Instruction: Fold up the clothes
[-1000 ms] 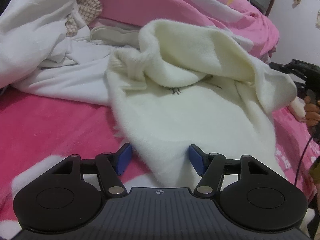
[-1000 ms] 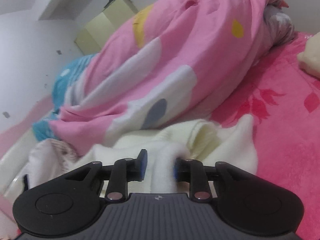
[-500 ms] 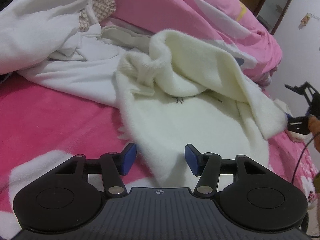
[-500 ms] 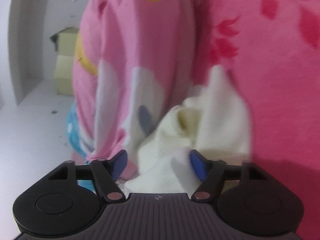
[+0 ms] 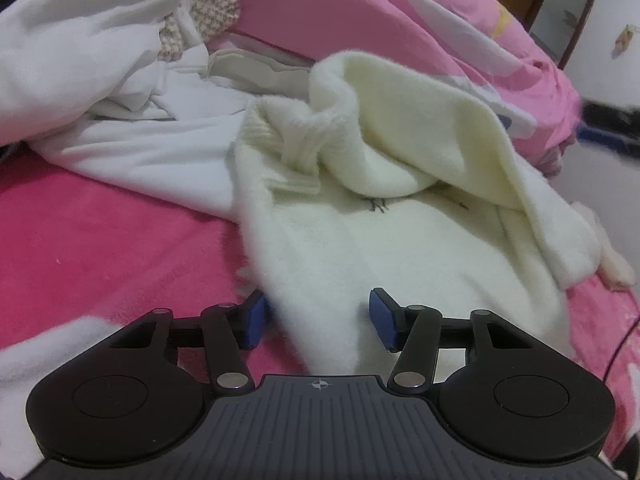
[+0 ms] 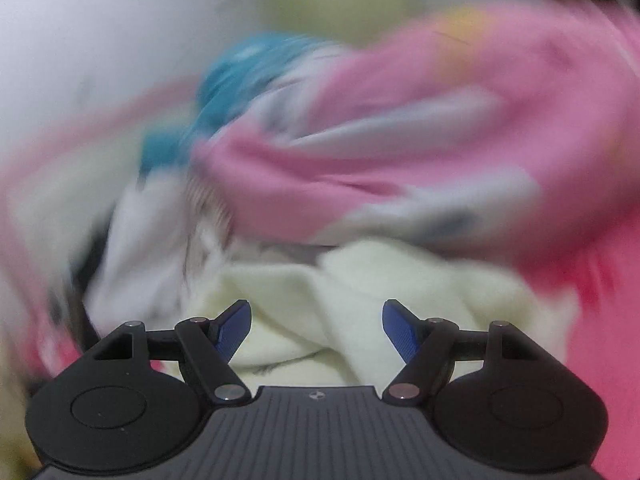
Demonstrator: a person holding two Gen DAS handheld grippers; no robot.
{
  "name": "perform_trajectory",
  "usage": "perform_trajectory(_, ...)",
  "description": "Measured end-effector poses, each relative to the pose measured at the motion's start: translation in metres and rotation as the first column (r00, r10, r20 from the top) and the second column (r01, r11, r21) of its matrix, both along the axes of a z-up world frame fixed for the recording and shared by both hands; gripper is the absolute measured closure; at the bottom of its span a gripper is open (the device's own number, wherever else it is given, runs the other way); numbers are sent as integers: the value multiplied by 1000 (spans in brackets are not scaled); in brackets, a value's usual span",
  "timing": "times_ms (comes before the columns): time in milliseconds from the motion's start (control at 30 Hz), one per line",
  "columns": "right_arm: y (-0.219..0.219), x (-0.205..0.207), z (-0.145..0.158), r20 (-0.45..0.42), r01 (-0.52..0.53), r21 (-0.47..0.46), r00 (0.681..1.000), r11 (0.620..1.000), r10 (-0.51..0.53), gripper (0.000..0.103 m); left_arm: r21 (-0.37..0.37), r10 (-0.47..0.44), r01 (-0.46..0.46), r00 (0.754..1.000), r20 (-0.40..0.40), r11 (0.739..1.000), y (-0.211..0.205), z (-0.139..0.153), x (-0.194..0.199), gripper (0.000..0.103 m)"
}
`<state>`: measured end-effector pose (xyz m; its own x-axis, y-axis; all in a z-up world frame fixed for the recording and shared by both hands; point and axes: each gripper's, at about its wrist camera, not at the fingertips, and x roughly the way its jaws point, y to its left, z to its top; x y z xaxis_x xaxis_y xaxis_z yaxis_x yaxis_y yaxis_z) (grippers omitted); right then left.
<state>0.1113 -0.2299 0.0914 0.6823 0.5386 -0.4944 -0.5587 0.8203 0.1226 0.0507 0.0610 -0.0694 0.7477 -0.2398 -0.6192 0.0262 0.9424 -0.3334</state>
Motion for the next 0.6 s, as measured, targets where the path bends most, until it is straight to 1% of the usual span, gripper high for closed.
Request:
perform_trajectory(33, 27, 1, -1, 45, -54, -75, 997, 996, 57, 28, 4, 3, -3, 1000, 3, 1000, 0, 0, 0, 52)
perform_trajectory(100, 75, 3, -5, 111, -144, -205, 979, 968, 169, 28, 5, 5, -5, 1000, 8, 1000, -1, -1, -2, 53)
perform_trajectory(167, 111, 11, -12, 162, -184, -320, 956, 929, 245, 27, 4, 6, -6, 1000, 13, 1000, -1, -2, -2, 53)
perform_trajectory(233, 137, 25, -21, 190, -191, -419, 938, 887, 291, 27, 5, 6, -6, 1000, 18, 1000, -1, -3, -3, 53)
perform_trajectory(300, 160, 42, -35, 178, -204, -524, 923, 827, 341, 21, 9, 5, -6, 1000, 24, 1000, -1, -3, -3, 53)
perform_trajectory(333, 168, 50, -42, 155, -216, -566, 920, 795, 360, 20, 11, 5, -5, 1000, 27, 1000, -1, -3, -4, 53)
perform_trajectory(367, 175, 58, -50, 126, -230, -605, 918, 762, 377, 16, 13, 5, -5, 1000, 30, 1000, -2, -4, -4, 53)
perform_trajectory(400, 183, 65, -57, 96, -245, -641, 915, 727, 392, 15, 15, 5, -5, 999, 33, 1000, -2, -4, -4, 53)
perform_trajectory(467, 193, 76, -72, 61, -242, -694, 919, 679, 389, 16, 19, 4, -5, 999, 40, 1000, -2, -4, -5, 53)
perform_trajectory(500, 198, 82, -80, 45, -238, -713, 924, 659, 381, 26, 21, 4, -5, 999, 43, 1000, -2, -5, -5, 53)
perform_trajectory(533, 198, 85, -87, 28, -237, -723, 929, 649, 370, 38, 22, 3, -4, 999, 46, 1000, -3, -5, -5, 54)
perform_trajectory(567, 200, 88, -93, 8, -235, -724, 937, 648, 348, 64, 24, 3, -4, 999, 49, 1000, -3, -5, -5, 55)
perform_trajectory(600, 199, 88, -95, 23, -213, -716, 944, 665, 328, 85, 26, 3, -4, 999, 52, 1000, -3, -5, -6, 57)
